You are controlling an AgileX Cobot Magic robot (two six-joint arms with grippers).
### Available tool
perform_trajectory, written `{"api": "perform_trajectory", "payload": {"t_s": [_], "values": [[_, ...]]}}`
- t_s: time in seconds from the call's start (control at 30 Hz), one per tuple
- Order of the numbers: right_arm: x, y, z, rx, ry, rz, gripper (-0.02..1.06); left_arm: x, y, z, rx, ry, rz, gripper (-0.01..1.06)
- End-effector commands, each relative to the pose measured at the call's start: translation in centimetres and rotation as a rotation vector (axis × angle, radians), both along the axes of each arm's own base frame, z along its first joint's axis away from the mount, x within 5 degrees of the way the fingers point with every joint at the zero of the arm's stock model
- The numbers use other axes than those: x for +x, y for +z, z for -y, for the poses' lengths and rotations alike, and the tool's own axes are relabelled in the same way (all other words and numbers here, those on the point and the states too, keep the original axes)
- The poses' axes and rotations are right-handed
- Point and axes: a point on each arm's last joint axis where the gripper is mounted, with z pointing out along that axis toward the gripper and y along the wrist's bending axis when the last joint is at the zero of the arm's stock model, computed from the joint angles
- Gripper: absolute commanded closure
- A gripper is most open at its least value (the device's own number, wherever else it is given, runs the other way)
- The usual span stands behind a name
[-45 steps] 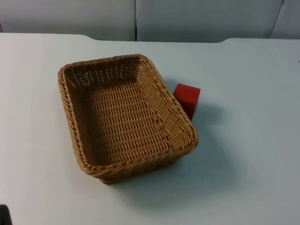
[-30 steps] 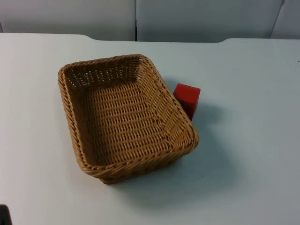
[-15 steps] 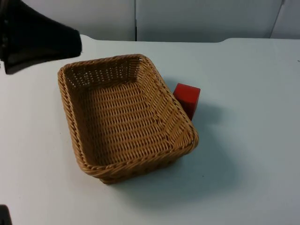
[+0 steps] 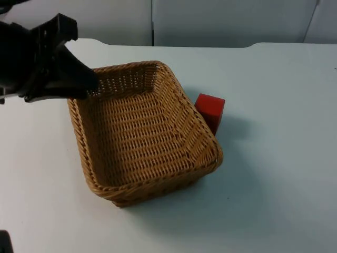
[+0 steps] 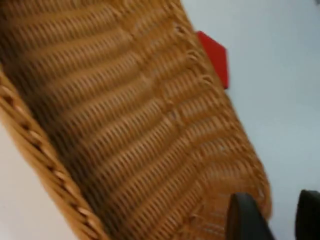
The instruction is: Pick up the basket with the left hand and place the cube into the basket with the right hand.
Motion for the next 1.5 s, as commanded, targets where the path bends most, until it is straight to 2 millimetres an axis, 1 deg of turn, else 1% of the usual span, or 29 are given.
{"api": "perform_trajectory", "payload": {"t_s": [0.0,0.03,0.07,0.1,0.2,0.23,0.27,0.37,0.4,0.53,0.57,0.73,0.77,0.93,0.97,1.03,1.07,1.1,1.13,1.17,1.2,1.23,1.3,1.33,1.47], "values": [[0.1,0.0,0.0,-0.002,-0.006,0.009,1.05,1.1,0.3,-0.5,0.045,0.052,0.004,0.56],[0.1,0.0,0.0,-0.002,-0.006,0.009,1.05,1.6,0.5,-0.7,0.061,0.089,0.005,0.49],[0.1,0.0,0.0,-0.002,-0.006,0.009,1.05,1.6,0.5,-0.7,0.061,0.089,0.005,0.49],[0.1,0.0,0.0,-0.002,-0.006,0.009,1.05,2.6,0.6,-1.0,0.095,0.122,0.014,0.43],[0.1,0.0,0.0,-0.002,-0.006,0.009,1.05,4.0,0.6,-1.0,0.134,0.12,0.018,0.43],[0.1,0.0,0.0,-0.002,-0.006,0.009,1.05,4.0,0.6,-1.0,0.134,0.12,0.018,0.43],[0.1,0.0,0.0,-0.002,-0.006,0.009,1.05,4.4,0.3,-1.0,0.138,0.123,0.006,0.43],[0.1,0.0,0.0,-0.002,-0.006,0.009,1.05,5.3,-1.4,-1.0,0.174,0.111,-0.05,0.43],[0.1,0.0,0.0,-0.002,-0.006,0.009,1.05,5.3,-1.4,-1.0,0.174,0.111,-0.05,0.43],[0.1,0.0,0.0,-0.002,-0.006,0.009,1.05,5.7,-4.5,-1.1,0.209,0.102,-0.162,0.43],[0.1,0.0,0.0,-0.002,-0.006,0.009,1.05,5.7,-4.5,-1.1,0.209,0.102,-0.162,0.43],[0.1,0.0,0.0,-0.002,-0.006,0.009,1.05,5.8,-7.1,-1.1,0.221,0.091,-0.232,0.43],[0.1,0.0,0.0,-0.002,-0.006,0.009,1.05,5.8,-7.1,-1.1,0.221,0.091,-0.232,0.43],[0.1,0.0,0.0,-0.002,-0.006,0.009,1.05,5.7,-9.1,-1.1,0.22,0.096,-0.292,0.43],[0.1,0.0,0.0,-0.002,-0.006,0.009,1.05,5.7,-9.1,-1.1,0.22,0.096,-0.292,0.43],[0.1,0.0,0.0,-0.002,-0.006,0.009,1.05,5.7,-9.8,-1.0,0.215,0.102,-0.313,0.44],[0.1,0.0,0.0,-0.002,-0.006,0.009,1.05,5.7,-10.0,-1.0,0.212,0.104,-0.32,0.47],[0.1,0.0,0.0,-0.002,-0.006,0.009,1.05,5.8,-10.3,-1.0,0.213,0.106,-0.322,0.55],[0.1,0.0,0.0,-0.002,-0.006,0.009,1.05,5.9,-10.3,-1.0,0.214,0.111,-0.321,0.69],[0.1,0.0,0.0,-0.002,-0.006,0.009,1.05,5.9,-10.3,-1.0,0.214,0.111,-0.321,0.69],[0.1,0.0,0.0,-0.002,-0.006,0.009,1.05,6.0,-10.3,-1.0,0.21,0.108,-0.318,0.85],[0.1,0.0,0.0,-0.002,-0.006,0.009,1.05,6.3,-10.1,-0.9,0.207,0.103,-0.31,1.05],[0.1,0.0,0.0,-0.002,-0.006,0.009,1.05,6.9,-9.2,-0.5,0.178,0.07,-0.3,1.05],[0.1,0.0,0.0,-0.002,-0.006,0.009,1.05,6.9,-9.2,-0.5,0.178,0.07,-0.3,1.05],[0.1,0.0,0.0,-0.002,-0.006,0.009,1.05,8.2,-7.0,0.2,0.094,0.026,-0.333,1.05]]}}
